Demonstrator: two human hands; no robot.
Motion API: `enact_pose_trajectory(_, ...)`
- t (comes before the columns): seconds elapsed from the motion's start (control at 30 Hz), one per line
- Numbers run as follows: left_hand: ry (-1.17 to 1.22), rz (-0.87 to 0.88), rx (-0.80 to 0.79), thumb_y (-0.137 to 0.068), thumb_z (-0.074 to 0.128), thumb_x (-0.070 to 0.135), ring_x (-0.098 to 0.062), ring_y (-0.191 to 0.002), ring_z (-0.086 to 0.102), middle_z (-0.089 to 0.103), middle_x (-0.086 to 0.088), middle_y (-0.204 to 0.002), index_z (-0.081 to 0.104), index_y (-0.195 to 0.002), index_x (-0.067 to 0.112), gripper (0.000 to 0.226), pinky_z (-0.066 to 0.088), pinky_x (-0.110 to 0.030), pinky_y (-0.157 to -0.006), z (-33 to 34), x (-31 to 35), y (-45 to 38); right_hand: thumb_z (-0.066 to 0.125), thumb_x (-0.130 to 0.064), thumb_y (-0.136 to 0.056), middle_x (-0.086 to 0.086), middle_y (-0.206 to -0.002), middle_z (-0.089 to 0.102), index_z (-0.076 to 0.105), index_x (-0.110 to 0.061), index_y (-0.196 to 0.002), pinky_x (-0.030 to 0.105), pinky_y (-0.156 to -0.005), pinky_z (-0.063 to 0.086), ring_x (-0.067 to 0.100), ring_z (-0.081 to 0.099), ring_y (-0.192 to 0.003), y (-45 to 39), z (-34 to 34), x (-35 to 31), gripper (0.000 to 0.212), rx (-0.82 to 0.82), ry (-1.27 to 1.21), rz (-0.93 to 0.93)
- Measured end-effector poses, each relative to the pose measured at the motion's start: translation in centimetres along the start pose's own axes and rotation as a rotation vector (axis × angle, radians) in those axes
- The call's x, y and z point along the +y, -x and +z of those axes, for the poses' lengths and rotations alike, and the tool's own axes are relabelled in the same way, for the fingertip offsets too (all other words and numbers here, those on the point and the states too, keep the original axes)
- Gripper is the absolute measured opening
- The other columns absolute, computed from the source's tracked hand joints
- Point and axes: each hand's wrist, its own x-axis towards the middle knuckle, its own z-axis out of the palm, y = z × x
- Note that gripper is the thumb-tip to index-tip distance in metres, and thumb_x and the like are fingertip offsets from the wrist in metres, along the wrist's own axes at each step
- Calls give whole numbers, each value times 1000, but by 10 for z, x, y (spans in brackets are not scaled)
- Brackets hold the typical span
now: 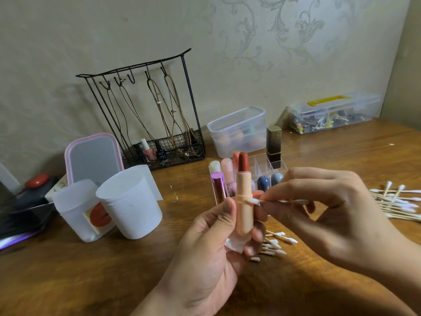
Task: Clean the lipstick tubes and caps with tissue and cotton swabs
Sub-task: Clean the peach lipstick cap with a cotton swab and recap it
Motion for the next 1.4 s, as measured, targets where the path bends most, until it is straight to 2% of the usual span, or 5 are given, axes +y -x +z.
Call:
enact_pose_trajectory(0.37, -182, 52, 164, -32, 97, 34, -16, -62, 60, 67, -11, -76, 76, -82, 16, 58, 46, -23, -56, 5, 3, 1, 64, -31, -86, -12, -67, 58, 76, -22, -81, 21, -53, 38, 6, 51, -58, 0, 0, 0, 16, -34, -13, 8)
enact_pose_trajectory(0.9, -817, 238, 319, -49, 86, 36, -7, -91, 68, 75, 6, -88, 71, -80, 27, 36, 51, -28, -80, 11, 8, 5, 61, -39, -86, -12, -46, 47, 74, -28, -76, 20, -40, 32, 10, 42, -40, 5, 7, -3, 20, -81, 110, 58)
enact_pose_trajectory(1.17, -357, 38, 349, -46, 82, 23, -13, -66, 66, 72, -10, -80, 76, -80, 12, 36, 50, -19, -53, 13, 6, 2, 65, -25, -89, -6, -68, 59, 72, -21, -82, 22, -53, 41, 13, 54, -61, 0, -1, -6, 11, 350, 65, 116)
enact_pose_trajectory(1.3, -140, 20, 336, -50, 87, 26, -20, -63, 62, 68, -17, -82, 74, -93, 4, 50, 51, -24, -52, 12, 10, 1, 65, -39, -85, -12, -65, 60, 70, -32, -70, 38, -52, 49, 9, 57, -60, -1, 2, -2, 17, 199, 253, 372)
enact_pose_trajectory(1.4, -10, 1, 348, -65, 70, 21, -22, -63, 61, 68, -19, -83, 70, -101, -1, 42, 51, -26, -53, 12, 12, -1, 64, -51, -80, -17, -63, 61, 70, -41, -79, 30, -59, 51, 5, 57, -62, -3, 7, -12, 11, -166, 442, 490)
